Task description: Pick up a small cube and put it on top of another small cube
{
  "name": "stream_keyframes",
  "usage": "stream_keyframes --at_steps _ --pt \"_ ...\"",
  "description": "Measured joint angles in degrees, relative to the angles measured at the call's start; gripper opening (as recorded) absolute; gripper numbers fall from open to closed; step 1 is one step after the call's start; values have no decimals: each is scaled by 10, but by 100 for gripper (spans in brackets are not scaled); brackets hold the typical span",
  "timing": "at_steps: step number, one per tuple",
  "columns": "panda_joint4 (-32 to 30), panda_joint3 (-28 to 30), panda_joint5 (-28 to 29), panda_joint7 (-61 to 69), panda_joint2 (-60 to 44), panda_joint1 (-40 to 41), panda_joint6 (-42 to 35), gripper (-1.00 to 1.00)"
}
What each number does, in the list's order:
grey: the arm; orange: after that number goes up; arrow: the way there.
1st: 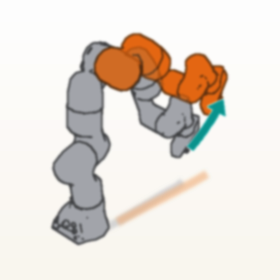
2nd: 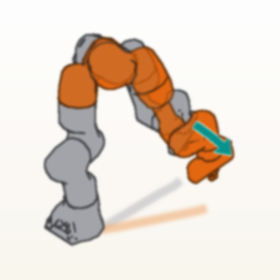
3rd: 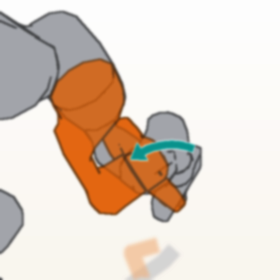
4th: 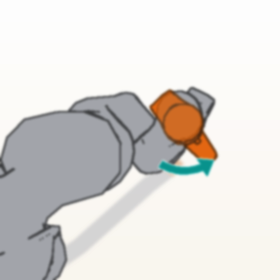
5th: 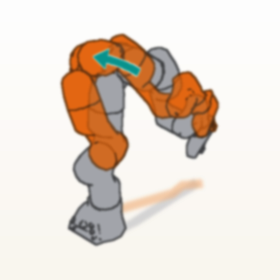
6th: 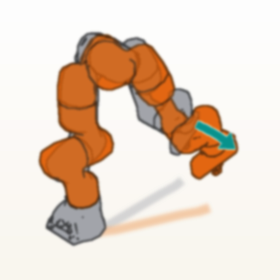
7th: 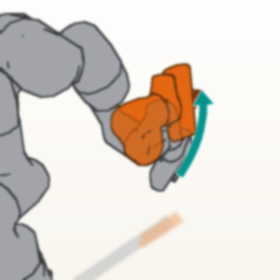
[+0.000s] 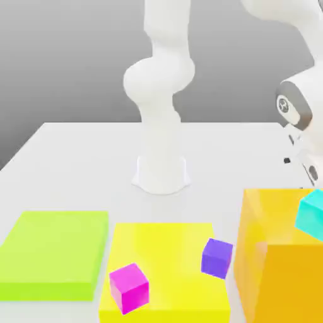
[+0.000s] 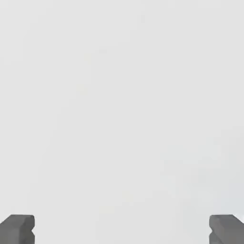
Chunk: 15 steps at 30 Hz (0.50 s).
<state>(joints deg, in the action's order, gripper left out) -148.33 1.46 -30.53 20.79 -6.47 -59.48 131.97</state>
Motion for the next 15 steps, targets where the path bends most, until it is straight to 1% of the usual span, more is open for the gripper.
stream_keyframes --at_steps 15 --pt "-55 61 210 -384 12 -37 243 0"
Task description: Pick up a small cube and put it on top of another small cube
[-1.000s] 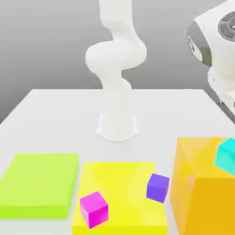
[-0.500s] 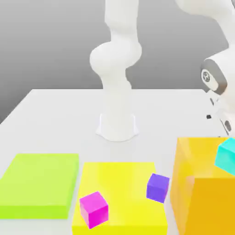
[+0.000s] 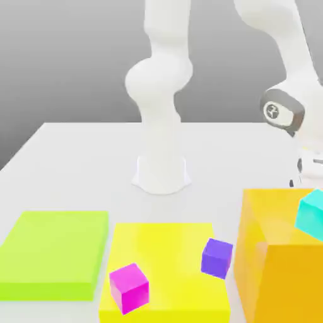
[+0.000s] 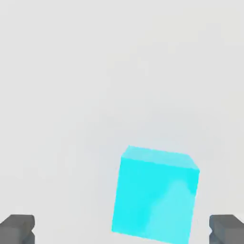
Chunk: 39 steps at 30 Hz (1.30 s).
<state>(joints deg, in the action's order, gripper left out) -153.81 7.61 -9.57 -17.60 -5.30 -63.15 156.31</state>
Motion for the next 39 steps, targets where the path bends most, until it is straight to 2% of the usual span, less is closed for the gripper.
stream_keyframes --at_steps 4,10,11,18,24,34,39 --pt "-20 14 51 -77 -8 -13 56 0" --pt "-4 -34 12 -50 -122 23 152 0" --pt "-2 -40 9 -48 -133 28 162 -100" --pt "-2 -40 12 -50 -131 29 160 -100" --pt "-24 -5 63 -89 -20 6 70 -100" --pt "83 -16 33 30 26 13 6 -100" --pt "149 15 39 111 38 89 -47 -100"
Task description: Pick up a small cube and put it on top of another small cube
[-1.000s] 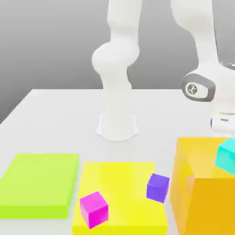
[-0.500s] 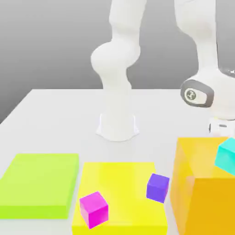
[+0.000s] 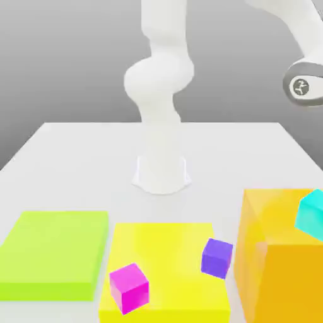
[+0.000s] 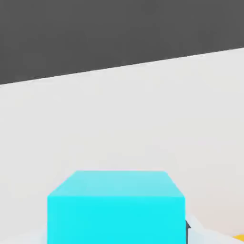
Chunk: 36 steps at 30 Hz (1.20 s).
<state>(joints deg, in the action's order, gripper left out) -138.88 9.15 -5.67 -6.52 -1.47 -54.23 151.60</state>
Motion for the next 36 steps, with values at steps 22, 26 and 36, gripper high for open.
stream_keyframes --at_steps 22,26,36 --pt "88 251 29 121 18 166 -149 -100" --pt "69 237 34 94 7 321 -158 -100" --pt "26 174 -15 99 -76 333 -75 100"
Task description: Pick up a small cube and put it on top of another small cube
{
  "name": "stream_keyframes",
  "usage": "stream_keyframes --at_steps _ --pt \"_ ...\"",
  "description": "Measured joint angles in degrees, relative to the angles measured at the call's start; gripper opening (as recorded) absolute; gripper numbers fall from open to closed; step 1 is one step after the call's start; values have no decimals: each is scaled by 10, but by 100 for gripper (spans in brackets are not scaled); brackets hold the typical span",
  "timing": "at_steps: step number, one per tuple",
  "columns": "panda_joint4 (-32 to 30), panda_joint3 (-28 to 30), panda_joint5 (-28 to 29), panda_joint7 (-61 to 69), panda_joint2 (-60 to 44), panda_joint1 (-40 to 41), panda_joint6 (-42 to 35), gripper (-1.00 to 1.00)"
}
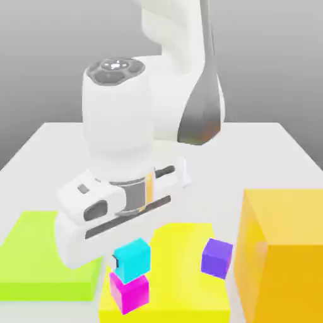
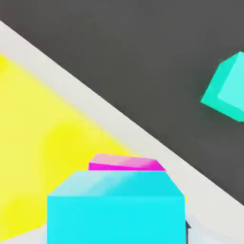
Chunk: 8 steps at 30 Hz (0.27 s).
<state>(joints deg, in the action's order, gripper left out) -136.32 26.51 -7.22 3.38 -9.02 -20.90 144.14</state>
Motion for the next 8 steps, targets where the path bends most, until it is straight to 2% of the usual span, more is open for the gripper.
stream_keyframes --at_steps 4,8 --pt "-2 -2 -5 4 -8 1 9 100" --pt "10 7 41 -29 48 -2 -51 100"
